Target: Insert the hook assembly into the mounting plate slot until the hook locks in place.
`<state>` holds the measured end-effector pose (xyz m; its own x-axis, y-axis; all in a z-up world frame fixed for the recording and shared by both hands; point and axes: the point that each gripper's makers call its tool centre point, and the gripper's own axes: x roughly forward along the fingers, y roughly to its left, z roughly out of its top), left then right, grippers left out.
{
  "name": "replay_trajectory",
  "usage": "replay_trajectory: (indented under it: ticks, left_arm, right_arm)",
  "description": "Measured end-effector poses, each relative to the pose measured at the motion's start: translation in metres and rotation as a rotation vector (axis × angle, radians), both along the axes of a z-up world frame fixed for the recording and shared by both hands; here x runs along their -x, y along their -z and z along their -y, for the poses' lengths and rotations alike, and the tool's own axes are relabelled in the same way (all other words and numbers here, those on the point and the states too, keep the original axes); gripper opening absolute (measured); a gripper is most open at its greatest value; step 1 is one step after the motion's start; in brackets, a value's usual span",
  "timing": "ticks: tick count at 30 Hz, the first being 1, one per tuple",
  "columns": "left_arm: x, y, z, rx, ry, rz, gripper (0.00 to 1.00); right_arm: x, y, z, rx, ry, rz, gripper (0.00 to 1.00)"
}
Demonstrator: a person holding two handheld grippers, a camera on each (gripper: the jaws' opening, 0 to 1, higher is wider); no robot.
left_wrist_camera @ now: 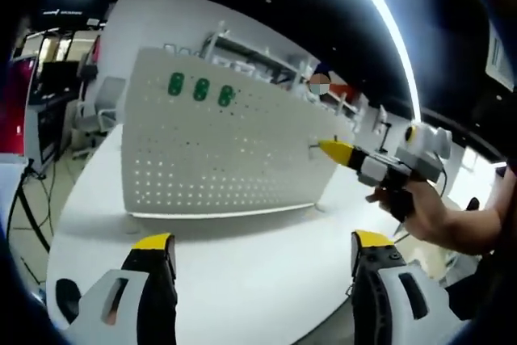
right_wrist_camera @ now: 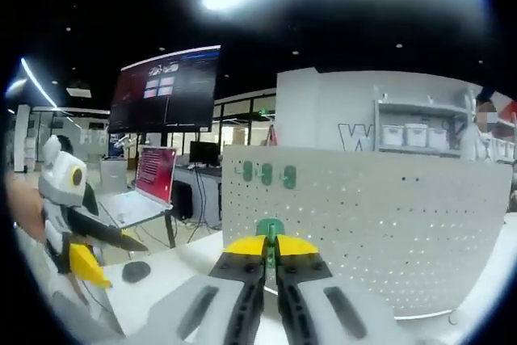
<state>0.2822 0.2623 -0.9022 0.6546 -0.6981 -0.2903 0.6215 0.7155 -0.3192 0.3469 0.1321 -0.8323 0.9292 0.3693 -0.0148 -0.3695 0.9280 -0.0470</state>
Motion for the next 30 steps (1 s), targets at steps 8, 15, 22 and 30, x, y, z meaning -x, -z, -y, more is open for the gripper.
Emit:
replay_trajectory:
  ticks: [8, 15, 22, 30]
  left_arm:
    - [-0.011, 0.001, -0.004, -0.012, -0.008, 0.026, 0.98]
    - [-0.011, 0.003, -0.003, -0.028, -0.001, 0.033, 1.0]
    - [-0.012, 0.01, -0.006, -0.037, 0.003, 0.022, 1.0]
    - [-0.014, 0.015, -0.011, -0.057, 0.007, 0.017, 1.0]
  right_arm:
    - [-0.019, -0.001, 0.001, -0.063, 0.051, 0.016, 0.0]
    - [-0.041, -0.009, 0.001, -0.121, 0.098, 0.043, 0.0]
    - [-0.07, -0.032, -0.004, -0.13, 0.154, 0.128, 0.0]
    - [-0.098, -0.043, -0.007, -0.132, 0.214, 0.187, 0.0]
